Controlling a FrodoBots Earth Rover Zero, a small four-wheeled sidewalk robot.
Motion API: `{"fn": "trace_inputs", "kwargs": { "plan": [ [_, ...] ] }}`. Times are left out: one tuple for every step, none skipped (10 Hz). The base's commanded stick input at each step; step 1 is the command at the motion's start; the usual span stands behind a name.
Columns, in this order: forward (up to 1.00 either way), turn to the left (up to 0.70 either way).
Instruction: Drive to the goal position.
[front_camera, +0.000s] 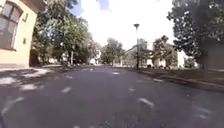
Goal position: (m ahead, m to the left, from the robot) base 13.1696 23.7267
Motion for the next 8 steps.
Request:
{"fn": "trace_inputs", "kwargs": {
  "plan": [
    [1.0,0.0],
    [1.0,0.0],
    [1.0,0.0],
    [0.78,0.0],
    [0.19,0.0],
    [0.0,0.0],
    [0.0,0.0],
    [0.0,0.0]
  ]
}}
